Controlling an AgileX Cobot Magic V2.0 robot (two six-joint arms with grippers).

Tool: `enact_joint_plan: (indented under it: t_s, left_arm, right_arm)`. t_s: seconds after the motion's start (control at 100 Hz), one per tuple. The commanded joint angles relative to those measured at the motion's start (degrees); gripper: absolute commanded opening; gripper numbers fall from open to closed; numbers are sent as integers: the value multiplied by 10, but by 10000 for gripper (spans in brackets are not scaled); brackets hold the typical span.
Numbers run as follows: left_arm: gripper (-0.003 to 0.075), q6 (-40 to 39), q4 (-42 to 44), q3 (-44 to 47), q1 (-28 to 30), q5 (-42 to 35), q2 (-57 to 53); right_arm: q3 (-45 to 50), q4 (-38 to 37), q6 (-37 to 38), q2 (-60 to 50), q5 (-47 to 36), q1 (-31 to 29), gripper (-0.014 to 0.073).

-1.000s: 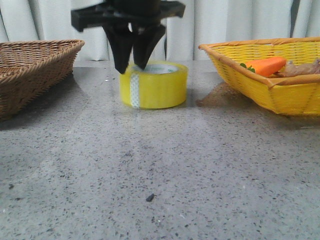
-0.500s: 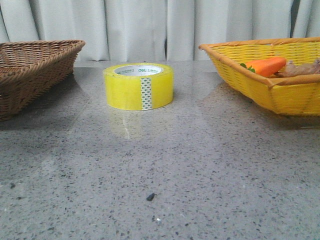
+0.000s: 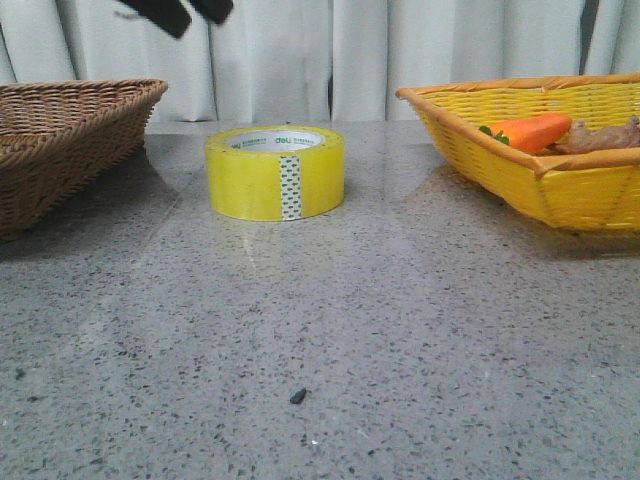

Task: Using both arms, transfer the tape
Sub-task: 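Grasp the tape roll with the left gripper and release the right gripper, then carry the tape roll with the left gripper and drop it into the brown basket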

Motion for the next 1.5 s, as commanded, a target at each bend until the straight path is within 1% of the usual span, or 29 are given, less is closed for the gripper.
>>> enact_joint_plan:
  t_s: [0.0,0.08,0.13,0.2,0.35,0.43,0.5,0.57,0.71,0.78,0.85,0.9,0.95,1.15,1.24,1.37,1.49]
  left_arm:
    - [355,-19,14,-41,-14,-4,9]
    - [419,-19,27,-43,-26,-9,29]
    - [477,-19,33,-43,-35,-9,41]
    - [526,-19,40,-43,-47,-9,54]
    - [529,-19,53,-43,-58,-17,77]
    - [518,-19,57,-41,-58,-20,92]
    - [488,-19,56,-40,-58,-21,104]
    - [435,-19,56,-40,-58,-19,112]
    - [302,-19,56,-40,-58,-15,120]
    - [224,-19,56,-40,-58,-15,120]
    - [124,-19,55,-40,-58,-15,119]
    - [38,-19,55,-43,-58,-10,115]
    - [-20,-19,53,-55,-58,-7,108]
    - [-21,-19,49,-123,-59,-9,46]
    - [-21,-19,78,-154,-50,-14,7]
    - [-21,-19,145,-167,-17,-17,-43]
    - [-21,-51,184,-167,44,12,-62]
  right_arm:
    - [1,-22,9,-15,-53,-2,-64]
    - [-7,-22,9,-14,-38,-2,-64]
    - [-7,-22,9,-11,-38,-2,-64]
    - [-7,-22,9,-2,-38,-2,-64]
    - [-7,-20,9,26,-38,-2,-64]
    - [-7,-20,9,40,-38,-2,-64]
    - [-7,-20,9,51,-42,-2,-64]
    - [-7,-19,9,61,-51,-2,-64]
    - [-7,-18,9,69,-60,-2,-64]
    - [-7,-18,9,69,-60,-2,-66]
    - [-7,-20,9,69,-61,-2,-66]
    - [-7,-24,9,69,-61,-2,-66]
    - [-7,-29,9,69,-61,-2,-66]
    - [-7,-46,9,69,-74,-2,-66]
    - [-7,-49,9,69,-84,-2,-66]
    - [-7,-49,9,69,-87,-2,-66]
    - [-7,-50,9,69,-87,-2,-66]
